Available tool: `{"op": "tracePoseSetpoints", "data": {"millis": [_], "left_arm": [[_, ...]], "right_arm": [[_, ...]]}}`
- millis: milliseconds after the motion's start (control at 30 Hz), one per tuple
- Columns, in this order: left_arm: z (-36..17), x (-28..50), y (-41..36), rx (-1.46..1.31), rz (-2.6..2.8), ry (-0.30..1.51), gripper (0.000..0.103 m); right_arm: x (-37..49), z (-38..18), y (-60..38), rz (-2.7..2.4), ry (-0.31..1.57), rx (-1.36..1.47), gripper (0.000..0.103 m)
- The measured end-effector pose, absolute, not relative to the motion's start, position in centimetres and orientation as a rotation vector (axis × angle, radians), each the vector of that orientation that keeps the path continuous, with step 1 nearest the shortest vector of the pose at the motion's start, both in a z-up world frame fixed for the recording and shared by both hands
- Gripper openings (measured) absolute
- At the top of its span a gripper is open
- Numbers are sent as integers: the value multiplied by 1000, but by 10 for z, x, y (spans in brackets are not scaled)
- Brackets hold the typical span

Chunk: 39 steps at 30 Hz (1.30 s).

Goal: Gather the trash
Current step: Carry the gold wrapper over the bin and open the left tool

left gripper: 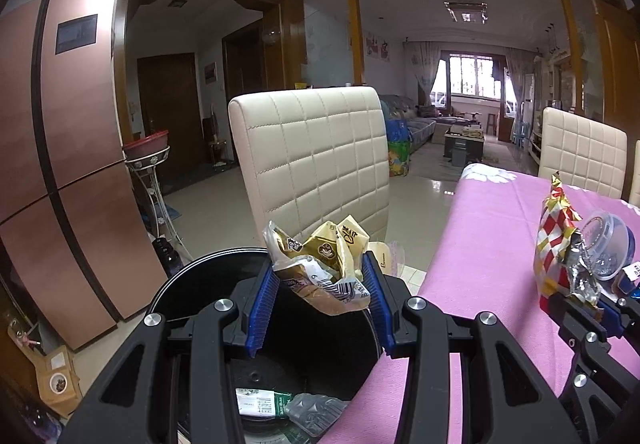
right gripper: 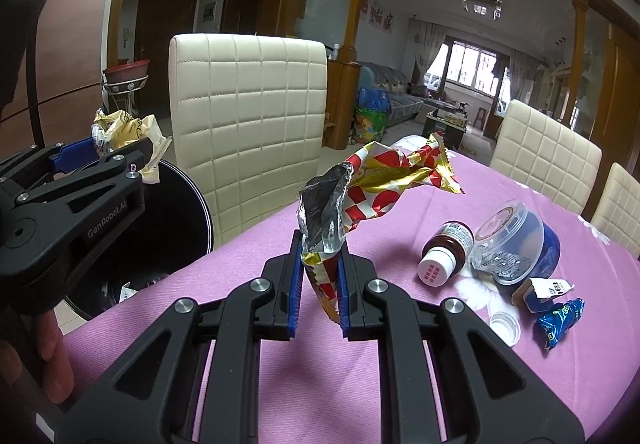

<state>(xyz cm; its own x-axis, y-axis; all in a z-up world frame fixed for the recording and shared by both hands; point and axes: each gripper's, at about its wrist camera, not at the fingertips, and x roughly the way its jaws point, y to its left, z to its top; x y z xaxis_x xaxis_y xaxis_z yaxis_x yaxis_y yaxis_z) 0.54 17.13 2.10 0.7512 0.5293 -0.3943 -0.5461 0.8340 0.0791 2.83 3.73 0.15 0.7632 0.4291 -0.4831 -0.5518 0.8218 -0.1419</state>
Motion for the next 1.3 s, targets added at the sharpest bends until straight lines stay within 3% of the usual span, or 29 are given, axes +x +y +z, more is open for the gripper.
{"op": "tracePoseSetpoints", "data": {"millis": [967, 1167, 1300], "left_arm": [[16, 5, 202, -149, 647, 472, 42], [14, 3, 209, -173, 676, 481, 50], [13, 4, 212, -187, 690, 490, 69]], "right_arm": [[28, 1, 37, 546, 450, -292, 16], [28, 1, 37, 547, 451, -293, 16], [28, 1, 37, 546, 452, -293, 16]]}}
